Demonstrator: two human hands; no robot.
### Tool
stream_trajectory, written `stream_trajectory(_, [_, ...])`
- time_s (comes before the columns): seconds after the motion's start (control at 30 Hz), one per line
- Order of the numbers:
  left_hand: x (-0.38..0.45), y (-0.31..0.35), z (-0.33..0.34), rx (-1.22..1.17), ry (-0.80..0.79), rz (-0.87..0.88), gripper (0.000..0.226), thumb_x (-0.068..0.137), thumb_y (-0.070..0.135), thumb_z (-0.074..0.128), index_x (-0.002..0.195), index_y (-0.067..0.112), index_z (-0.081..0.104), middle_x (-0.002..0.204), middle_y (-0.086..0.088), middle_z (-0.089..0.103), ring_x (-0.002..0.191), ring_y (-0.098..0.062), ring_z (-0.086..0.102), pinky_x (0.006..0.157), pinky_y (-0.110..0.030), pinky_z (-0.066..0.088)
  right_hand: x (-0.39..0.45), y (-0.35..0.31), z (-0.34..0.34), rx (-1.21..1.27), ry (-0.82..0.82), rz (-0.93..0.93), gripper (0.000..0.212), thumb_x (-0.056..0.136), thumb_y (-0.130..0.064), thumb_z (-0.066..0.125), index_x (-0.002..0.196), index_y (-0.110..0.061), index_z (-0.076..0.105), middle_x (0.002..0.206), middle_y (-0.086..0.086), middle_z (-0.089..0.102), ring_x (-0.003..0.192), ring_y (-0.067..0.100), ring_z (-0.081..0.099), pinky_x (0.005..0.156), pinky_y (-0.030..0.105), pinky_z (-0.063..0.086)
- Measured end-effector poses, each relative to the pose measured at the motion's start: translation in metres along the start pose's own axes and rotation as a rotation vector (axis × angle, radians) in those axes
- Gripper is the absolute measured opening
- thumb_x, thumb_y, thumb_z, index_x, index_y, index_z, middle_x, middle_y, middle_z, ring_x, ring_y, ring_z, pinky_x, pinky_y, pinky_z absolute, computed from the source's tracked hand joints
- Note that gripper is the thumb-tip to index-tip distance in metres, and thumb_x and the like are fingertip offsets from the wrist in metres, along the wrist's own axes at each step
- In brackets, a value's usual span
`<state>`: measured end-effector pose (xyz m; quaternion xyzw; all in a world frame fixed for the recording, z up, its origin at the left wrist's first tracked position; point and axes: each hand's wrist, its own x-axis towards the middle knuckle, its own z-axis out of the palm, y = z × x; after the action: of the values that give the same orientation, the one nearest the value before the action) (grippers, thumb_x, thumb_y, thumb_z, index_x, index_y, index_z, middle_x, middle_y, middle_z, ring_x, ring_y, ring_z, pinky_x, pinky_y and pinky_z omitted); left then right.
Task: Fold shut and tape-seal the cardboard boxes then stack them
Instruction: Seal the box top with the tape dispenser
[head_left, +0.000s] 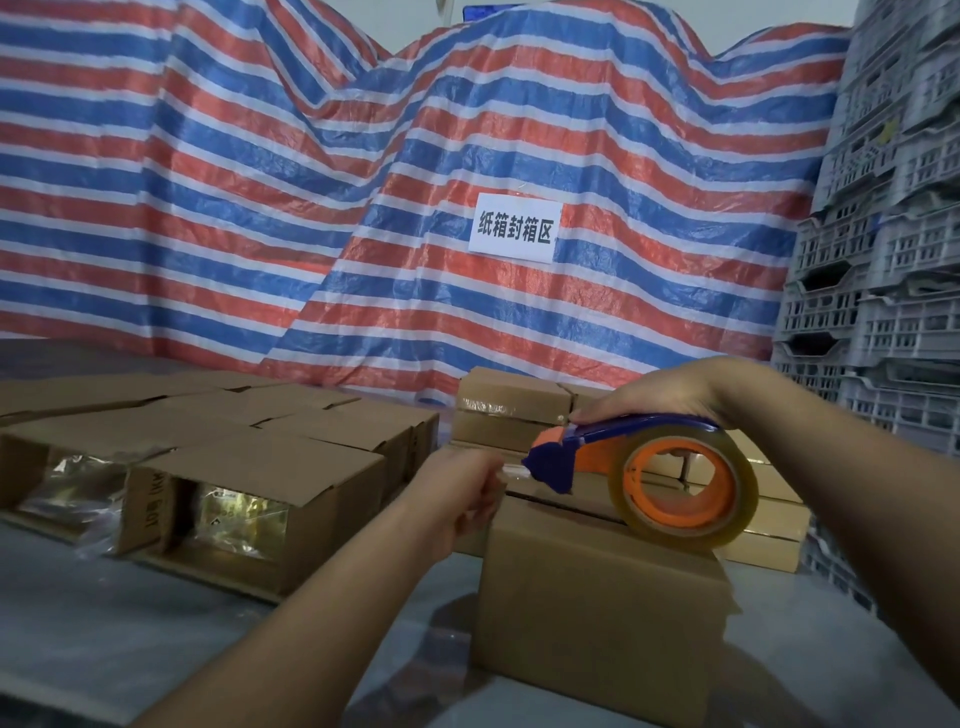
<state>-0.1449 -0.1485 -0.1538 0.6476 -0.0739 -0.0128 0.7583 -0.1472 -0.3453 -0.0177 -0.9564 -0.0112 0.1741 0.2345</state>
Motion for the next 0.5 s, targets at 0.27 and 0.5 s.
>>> stream_trajectory(0.27, [-0.002, -0.015, -0.002, -0.197, 0.007, -0.076, 0.011, 0.094, 0.008, 0.054, 0.084, 0.007, 0.059, 0.065, -0.002, 0.053, 0.049, -0.006, 0.046, 0.042, -0.012, 0.04, 0.004, -0.012, 0.003, -0.058, -0.011, -0.003, 0.061, 0.089, -0.057, 0.056, 0.129, -0.011, 0.052, 0.079, 0.002, 0.07, 0.063, 0.01, 0.066, 0.058, 0.019, 0.053])
stream_trajectory(0.5, [-0.001, -0.024, -0.006, -0.375, -0.032, -0.172, 0.016, 0.097, 0.009, 0.053, 0.083, 0.006, 0.059, 0.067, -0.003, 0.054, 0.053, -0.007, 0.051, 0.043, -0.011, 0.043, 0.009, -0.022, 0.007, -0.102, 0.018, 0.045, 0.052, 0.094, -0.054, 0.056, 0.127, -0.014, 0.053, 0.092, 0.005, 0.071, 0.073, 0.012, 0.068, 0.063, 0.022, 0.055])
